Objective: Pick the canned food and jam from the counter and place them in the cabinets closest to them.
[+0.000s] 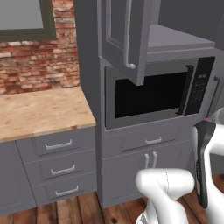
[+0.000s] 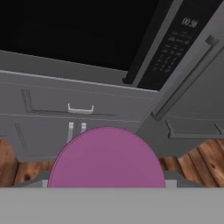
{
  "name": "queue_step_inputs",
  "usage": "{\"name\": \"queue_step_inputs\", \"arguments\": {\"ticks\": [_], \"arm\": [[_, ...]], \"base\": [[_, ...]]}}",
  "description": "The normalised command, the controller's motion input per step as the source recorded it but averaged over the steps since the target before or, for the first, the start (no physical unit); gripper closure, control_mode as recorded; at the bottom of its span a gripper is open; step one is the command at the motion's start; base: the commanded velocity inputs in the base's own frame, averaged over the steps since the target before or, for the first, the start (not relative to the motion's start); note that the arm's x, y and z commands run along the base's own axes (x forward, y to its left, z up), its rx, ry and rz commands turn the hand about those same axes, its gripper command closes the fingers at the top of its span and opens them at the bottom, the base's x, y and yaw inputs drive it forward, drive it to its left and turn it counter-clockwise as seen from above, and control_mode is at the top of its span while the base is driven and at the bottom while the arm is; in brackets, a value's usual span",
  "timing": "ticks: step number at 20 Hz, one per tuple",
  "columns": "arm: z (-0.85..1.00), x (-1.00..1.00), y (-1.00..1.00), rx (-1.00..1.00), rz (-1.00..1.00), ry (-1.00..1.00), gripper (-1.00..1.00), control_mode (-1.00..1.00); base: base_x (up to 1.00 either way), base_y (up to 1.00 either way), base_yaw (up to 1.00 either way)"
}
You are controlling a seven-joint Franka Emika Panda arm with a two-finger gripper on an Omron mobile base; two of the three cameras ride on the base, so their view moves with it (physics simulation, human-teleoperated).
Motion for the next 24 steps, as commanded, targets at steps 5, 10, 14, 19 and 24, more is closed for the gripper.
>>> {"name": "queue_step_inputs", "arguments": {"ticks": [5,10,14,19,24], "arm": [[0.0,0.0,0.0,0.0,0.0,0.0,1.0,1.0],[0.0,0.0,0.0,0.0,0.0,0.0,1.0,1.0],[0.0,0.0,0.0,0.0,0.0,0.0,1.0,1.0],[0.0,0.0,0.0,0.0,0.0,0.0,1.0,1.0],[0.0,0.0,0.0,0.0,0.0,0.0,1.0,1.0]], "base": [[0.19,0.0,0.0],[0.31,-0.03,0.0],[0.24,-0.18,0.01],[0.08,-0.36,0.03],[0.04,-0.35,0.02]]}}
